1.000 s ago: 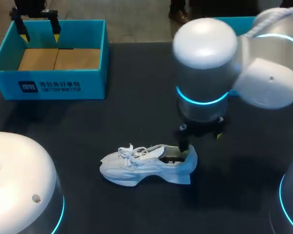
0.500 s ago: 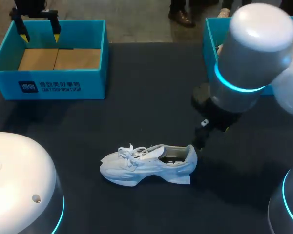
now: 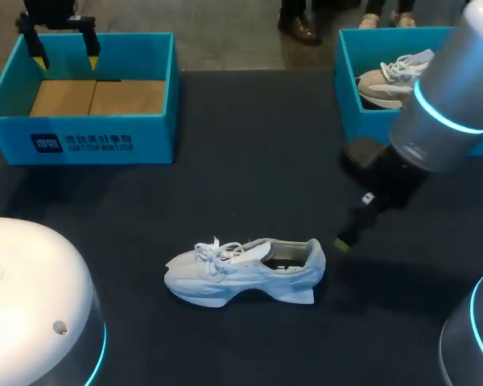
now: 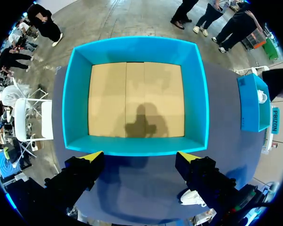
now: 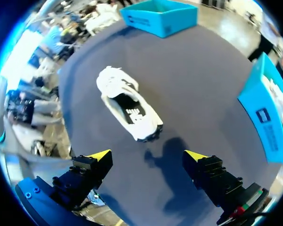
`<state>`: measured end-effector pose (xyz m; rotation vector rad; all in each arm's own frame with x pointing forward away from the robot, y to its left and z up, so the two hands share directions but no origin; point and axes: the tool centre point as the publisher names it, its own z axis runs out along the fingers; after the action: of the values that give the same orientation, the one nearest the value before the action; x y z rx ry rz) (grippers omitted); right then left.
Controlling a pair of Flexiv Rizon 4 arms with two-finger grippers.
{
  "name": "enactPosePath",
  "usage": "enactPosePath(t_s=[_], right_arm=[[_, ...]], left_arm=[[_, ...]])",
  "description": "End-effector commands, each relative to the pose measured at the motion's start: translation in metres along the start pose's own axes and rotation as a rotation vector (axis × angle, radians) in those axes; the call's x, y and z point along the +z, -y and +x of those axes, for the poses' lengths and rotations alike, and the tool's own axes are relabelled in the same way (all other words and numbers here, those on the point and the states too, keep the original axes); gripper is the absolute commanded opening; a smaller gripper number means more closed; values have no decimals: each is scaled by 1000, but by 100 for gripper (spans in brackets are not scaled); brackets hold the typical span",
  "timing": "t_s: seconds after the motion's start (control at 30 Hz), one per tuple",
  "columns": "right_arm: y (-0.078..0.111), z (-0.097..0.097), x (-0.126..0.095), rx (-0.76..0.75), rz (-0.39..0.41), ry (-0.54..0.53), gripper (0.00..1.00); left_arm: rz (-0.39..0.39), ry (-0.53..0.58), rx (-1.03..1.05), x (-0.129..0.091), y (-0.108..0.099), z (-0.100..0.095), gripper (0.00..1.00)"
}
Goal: Take the shoe out of the shoebox, open the shoe tongue, remove and reinsert the insole, then place the shoe into the shoebox
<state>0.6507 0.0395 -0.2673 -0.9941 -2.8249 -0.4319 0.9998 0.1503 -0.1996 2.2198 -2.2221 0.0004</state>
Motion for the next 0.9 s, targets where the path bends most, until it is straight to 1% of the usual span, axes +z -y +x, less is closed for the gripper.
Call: enactPosePath(t_s=[0.03, 0.1, 0.17, 0.27, 0.3, 0.33, 0.73, 0.77, 0.8, 0.87, 0.9], right_arm=[[22, -5, -6, -198, -451, -150, 100], [24, -5, -6, -237, -468, -122, 100], [26, -6, -4, -306, -555, -121, 100], [28, -8, 0, -330, -602, -81, 100], [27, -11, 6, -307, -604, -62, 100], [25, -14, 11, -272, -571, -72, 100], [25, -14, 11, -272, -571, -72, 100], [23, -14, 11, -294, -563, -55, 100], [22, -15, 13, -318, -568, -47, 100], [25, -21, 18, -354, -636, -72, 100], [27, -25, 22, -357, -651, -80, 100]], left_arm=[[0, 0, 0, 0, 0, 0, 100], [0, 0, 0, 0, 0, 0, 100], [0, 0, 0, 0, 0, 0, 100], [0, 0, 0, 0, 0, 0, 100], [0, 0, 0, 0, 0, 0, 100], [0, 0, 0, 0, 0, 0, 100], [0, 0, 0, 0, 0, 0, 100], [0, 0, 0, 0, 0, 0, 100], [0, 0, 0, 0, 0, 0, 100], [0, 0, 0, 0, 0, 0, 100], [0, 0, 0, 0, 0, 0, 100]])
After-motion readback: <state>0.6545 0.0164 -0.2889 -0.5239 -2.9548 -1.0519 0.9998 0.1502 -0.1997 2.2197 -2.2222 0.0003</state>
